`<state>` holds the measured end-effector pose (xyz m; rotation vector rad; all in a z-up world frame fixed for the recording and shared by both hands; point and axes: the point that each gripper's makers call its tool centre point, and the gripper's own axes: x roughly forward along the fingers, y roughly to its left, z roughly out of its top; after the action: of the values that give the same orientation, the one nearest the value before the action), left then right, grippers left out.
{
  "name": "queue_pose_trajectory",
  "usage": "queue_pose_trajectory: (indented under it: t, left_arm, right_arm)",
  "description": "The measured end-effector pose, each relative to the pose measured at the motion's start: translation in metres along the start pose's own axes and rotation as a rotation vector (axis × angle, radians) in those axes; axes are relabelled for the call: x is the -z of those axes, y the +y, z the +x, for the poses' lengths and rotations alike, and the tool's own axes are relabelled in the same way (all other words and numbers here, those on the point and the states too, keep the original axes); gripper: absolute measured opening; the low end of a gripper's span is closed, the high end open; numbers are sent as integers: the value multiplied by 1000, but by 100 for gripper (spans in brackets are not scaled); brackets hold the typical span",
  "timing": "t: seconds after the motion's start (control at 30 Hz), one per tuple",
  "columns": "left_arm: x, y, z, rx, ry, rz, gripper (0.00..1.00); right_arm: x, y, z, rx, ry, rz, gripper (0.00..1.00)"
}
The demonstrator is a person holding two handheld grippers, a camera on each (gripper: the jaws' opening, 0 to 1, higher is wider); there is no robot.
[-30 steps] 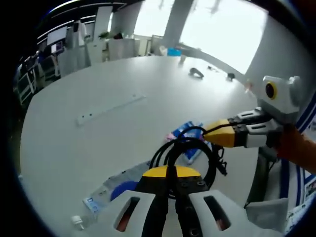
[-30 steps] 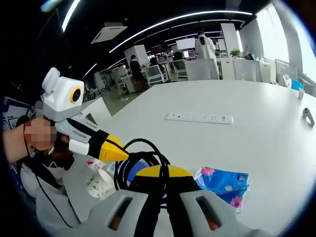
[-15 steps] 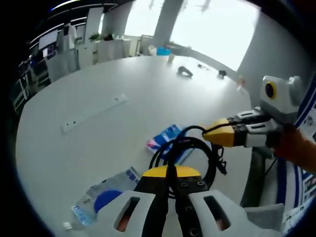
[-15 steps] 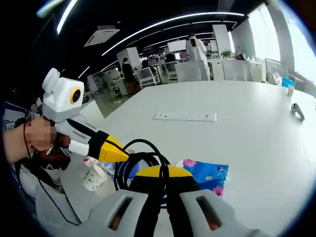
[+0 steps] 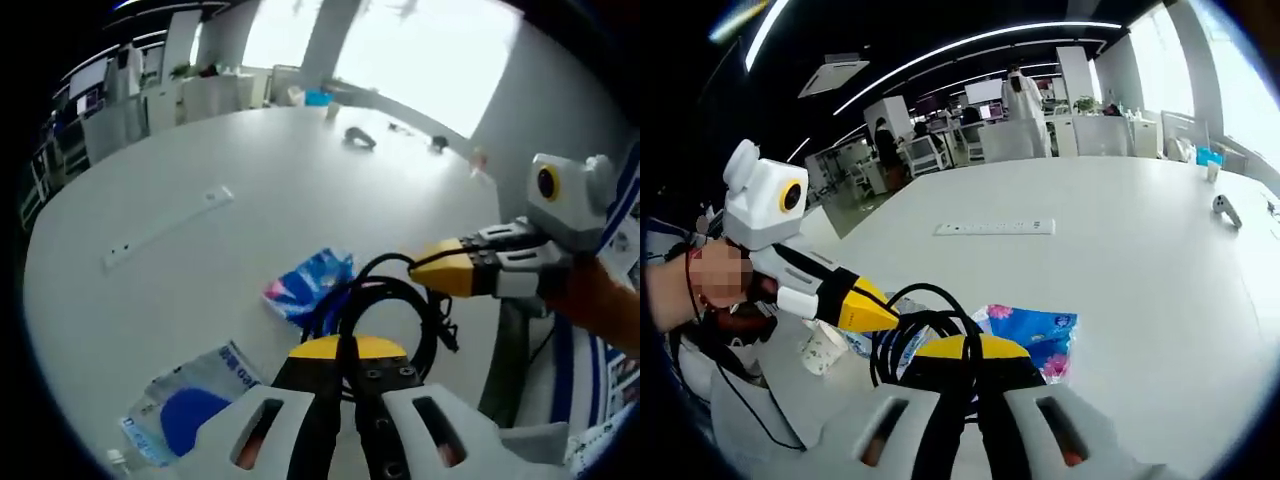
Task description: Arrange the tabletop items into an orderly group along one side of the table until the central work area is clear of visible clutter.
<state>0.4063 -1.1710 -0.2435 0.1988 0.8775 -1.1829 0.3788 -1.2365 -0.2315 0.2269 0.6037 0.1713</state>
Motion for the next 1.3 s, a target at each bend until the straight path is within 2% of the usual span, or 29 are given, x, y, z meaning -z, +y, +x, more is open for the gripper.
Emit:
queue_pose_trajectory:
  t: [0.47, 0.63, 0.83, 0.97, 1.3]
  left_arm:
    - [15, -25, 23, 35, 45, -7, 0]
    - [25, -29, 34, 40, 71, -14, 0]
    - [41, -29, 47, 41, 103, -30, 0]
    - [51, -27, 52, 39, 121, -46, 0]
    - [59, -22, 61, 31, 136, -59, 0]
  right_arm:
    - [27, -20, -16, 28, 26, 43, 0]
    - [44, -27, -14, 32, 56, 61, 0]
    - [67, -33, -6, 23, 97, 86, 0]
    - [73, -34, -2, 20, 109, 90, 0]
    - [84, -37, 6, 12, 137, 88, 0]
